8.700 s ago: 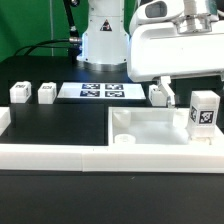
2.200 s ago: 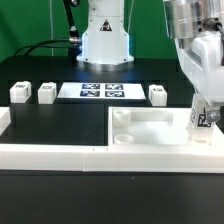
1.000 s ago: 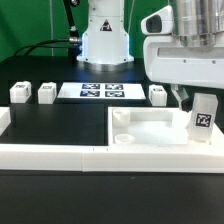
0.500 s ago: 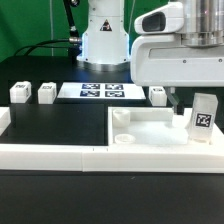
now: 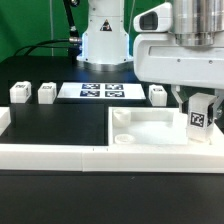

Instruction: Assemble square table

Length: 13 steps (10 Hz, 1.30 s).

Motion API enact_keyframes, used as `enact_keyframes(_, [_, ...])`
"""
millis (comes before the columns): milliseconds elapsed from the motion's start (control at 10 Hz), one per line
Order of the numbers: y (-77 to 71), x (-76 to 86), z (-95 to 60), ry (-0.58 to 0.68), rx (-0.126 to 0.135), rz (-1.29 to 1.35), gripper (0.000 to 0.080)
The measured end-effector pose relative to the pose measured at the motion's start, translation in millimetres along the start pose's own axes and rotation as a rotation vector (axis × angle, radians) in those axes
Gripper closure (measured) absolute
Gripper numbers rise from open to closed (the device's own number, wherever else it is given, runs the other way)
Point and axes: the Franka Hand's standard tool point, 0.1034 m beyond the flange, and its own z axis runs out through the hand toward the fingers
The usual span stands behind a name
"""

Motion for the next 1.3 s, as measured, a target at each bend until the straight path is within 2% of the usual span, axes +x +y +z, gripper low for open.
enact_keyframes(100, [1.2,-0.6,1.0,-0.004,0.000,0.137,0.0505])
enact_keyframes(400, [3.1,-1.1,2.3,-0.053,0.023,0.620,0.0505])
enact_keyframes(600, [2.5,-2.0,2.6,-0.069,0.030,0.782,0.0505])
enact_keyframes(800, [3.1,-2.2,3.5,-0.069,0.029,0.736,0.0505])
enact_keyframes(900, [3.4,-2.0,3.8,-0.064,0.028,0.685,0.0325])
enact_keyframes(1000, [3.8,-1.5,4.1,-0.043,0.028,0.444,0.0210])
enact_keyframes(1100, [3.0,-1.5,4.0,-0.040,0.031,0.278,0.0210])
enact_keyframes(1200, [2.1,-2.5,4.0,-0.031,0.026,0.143,0.0160])
enact_keyframes(1300, [2.6,-1.8,4.0,-0.030,0.028,0.084,0.0152])
